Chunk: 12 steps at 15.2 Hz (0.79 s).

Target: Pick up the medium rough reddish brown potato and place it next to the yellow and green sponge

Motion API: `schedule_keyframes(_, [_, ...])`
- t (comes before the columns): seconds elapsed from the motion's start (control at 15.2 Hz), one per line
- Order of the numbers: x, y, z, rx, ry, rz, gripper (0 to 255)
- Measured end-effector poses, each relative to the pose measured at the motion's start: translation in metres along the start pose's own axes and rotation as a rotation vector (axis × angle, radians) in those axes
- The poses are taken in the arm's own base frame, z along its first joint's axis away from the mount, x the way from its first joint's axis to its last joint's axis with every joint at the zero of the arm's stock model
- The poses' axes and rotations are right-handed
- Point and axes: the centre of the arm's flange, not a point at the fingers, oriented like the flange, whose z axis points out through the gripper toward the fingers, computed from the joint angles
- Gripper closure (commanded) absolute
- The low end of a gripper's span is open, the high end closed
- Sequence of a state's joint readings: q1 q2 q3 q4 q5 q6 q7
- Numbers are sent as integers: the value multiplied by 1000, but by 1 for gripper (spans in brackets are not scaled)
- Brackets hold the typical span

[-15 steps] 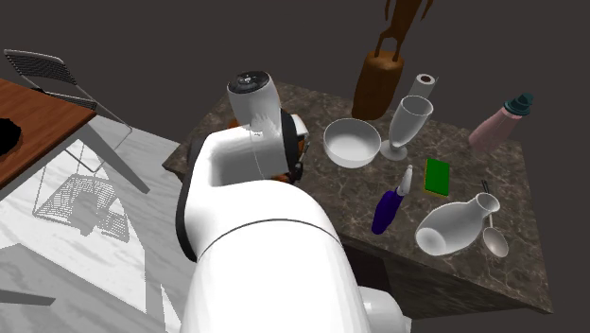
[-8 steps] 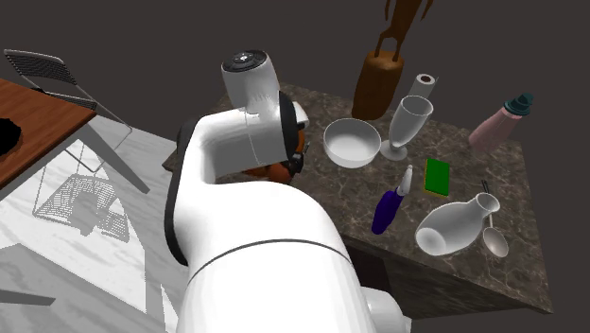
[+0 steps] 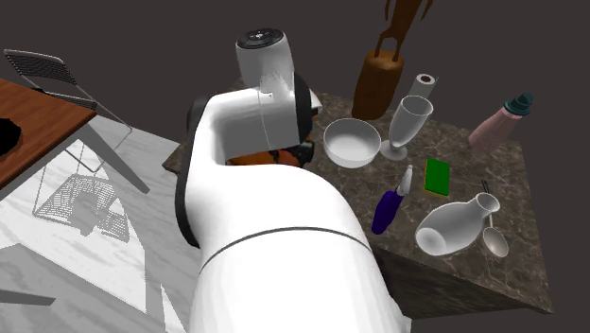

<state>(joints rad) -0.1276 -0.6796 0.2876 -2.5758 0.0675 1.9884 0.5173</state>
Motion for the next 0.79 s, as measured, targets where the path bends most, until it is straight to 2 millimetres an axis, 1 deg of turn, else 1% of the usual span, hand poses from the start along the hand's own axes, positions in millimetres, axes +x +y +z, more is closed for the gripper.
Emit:
schedule_keyframes(0.07, [7, 9, -1, 0, 0, 0, 255])
schedule_keyframes(0.2, [27, 26, 1, 0, 0, 1, 255])
schedule_keyframes(0.33, [45, 46, 5, 0, 0, 0, 255])
schedule_keyframes(0.46, [66, 61, 11, 0, 0, 0, 255])
schedule_keyframes(0.73, [105, 97, 16, 0, 0, 0, 255])
schedule_keyframes(0.79, [113, 104, 18, 0, 0, 0, 255])
